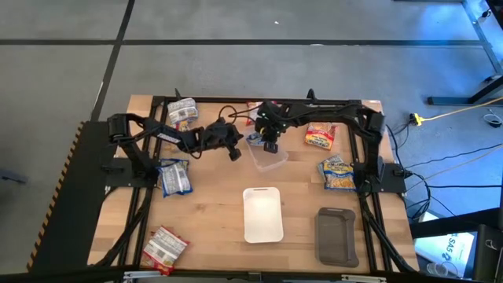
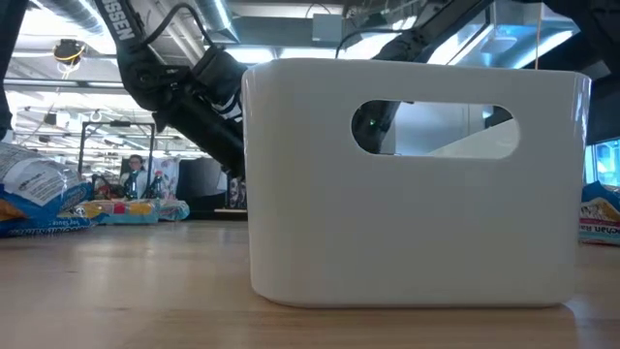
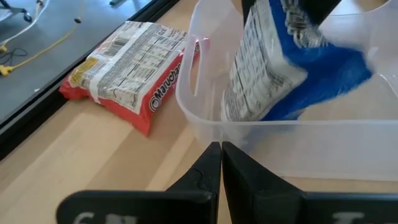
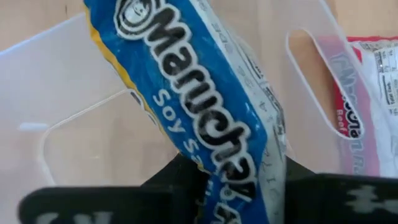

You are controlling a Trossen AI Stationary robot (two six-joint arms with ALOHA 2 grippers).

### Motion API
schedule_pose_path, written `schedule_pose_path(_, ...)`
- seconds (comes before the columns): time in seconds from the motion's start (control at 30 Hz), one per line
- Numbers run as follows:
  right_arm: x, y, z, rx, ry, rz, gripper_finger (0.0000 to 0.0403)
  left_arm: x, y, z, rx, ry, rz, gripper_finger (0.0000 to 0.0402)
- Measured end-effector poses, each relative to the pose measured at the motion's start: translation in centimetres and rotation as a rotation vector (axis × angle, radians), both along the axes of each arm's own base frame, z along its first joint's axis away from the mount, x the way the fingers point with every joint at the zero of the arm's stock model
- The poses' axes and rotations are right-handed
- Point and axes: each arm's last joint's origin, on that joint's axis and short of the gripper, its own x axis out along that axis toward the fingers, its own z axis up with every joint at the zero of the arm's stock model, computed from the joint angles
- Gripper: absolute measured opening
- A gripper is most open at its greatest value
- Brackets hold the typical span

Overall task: Sort Maruchan noodles
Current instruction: Put the blue noodle pack into the transparent bin, then adjust the transparent bin

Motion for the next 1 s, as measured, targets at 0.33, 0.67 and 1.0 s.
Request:
schedule_pose_path(0.33,0.6,-0.5,0.6,-0.096,-0.009,-0.036,0.0195,0.0,-0.1,0.0,-0.008,-0.004,-0.017,0.0009)
schedule_pose_path(0.67,0.8,-0.8,1.7,-0.163,0.021,-0.022,0.0213,0.1,-0.1,0.0,-0.018,-0.009,-0.037,0.0009)
schedule_pose_path(1.0,-1.6,1.4,8.2,-0.122,0.089,0.044,0.0214,0.1,-0.3,0.0,-0.033,-0.011,-0.041,0.0009)
